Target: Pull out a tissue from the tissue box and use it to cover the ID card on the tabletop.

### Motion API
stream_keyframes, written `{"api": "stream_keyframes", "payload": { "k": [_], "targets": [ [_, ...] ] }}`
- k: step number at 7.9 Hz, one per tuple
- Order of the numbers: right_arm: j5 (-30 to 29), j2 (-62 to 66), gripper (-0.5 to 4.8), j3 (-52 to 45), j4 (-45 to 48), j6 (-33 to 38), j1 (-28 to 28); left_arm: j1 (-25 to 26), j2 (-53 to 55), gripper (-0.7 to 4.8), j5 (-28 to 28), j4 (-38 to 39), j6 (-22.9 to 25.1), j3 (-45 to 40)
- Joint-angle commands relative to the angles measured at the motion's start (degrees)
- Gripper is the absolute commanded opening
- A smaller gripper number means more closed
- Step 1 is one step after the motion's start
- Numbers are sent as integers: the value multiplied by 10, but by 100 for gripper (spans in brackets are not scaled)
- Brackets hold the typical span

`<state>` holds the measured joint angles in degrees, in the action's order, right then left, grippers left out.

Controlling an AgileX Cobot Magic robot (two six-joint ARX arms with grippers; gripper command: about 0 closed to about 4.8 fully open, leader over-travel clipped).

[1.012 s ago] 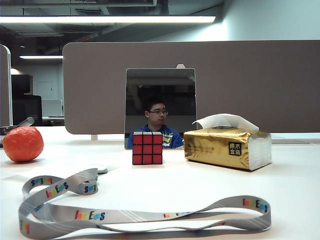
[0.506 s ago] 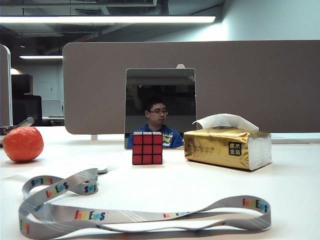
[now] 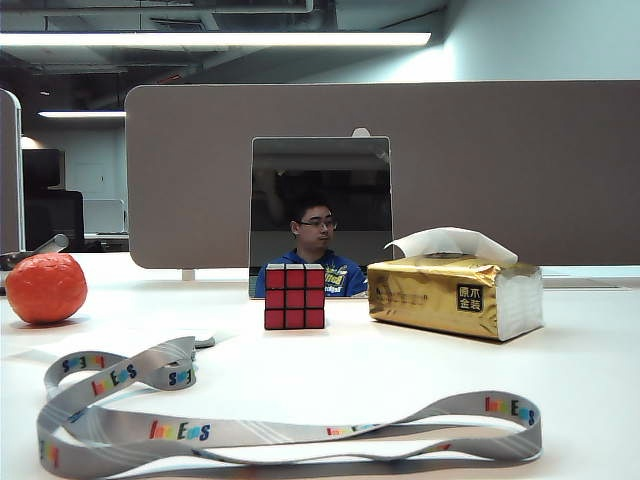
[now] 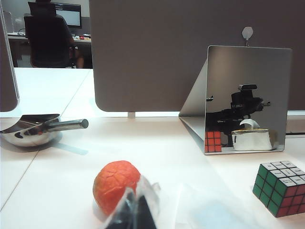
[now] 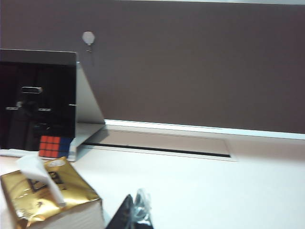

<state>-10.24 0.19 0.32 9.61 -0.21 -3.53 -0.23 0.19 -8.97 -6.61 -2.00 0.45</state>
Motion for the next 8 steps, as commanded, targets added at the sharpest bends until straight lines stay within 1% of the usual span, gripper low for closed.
{"api": "stream_keyframes", "payload": {
  "k": [1,3,4,6,8],
  "targets": [
    [-27,0,-2,0,14,11,1,0,0,-6,-2,-6,1,2],
    [-28,0,-2,0,14,17,13,0,0,-6,-2,-6,1,2],
    [15,0,-2,0,14,17,39,0,0,-6,-2,-6,0,2],
    [84,0,-1,0,10,17,63,0,0,-6,-2,-5,0,2],
    [85,0,-1,0,10,17,63,0,0,-5,-2,-5,0,2]
  ]
}}
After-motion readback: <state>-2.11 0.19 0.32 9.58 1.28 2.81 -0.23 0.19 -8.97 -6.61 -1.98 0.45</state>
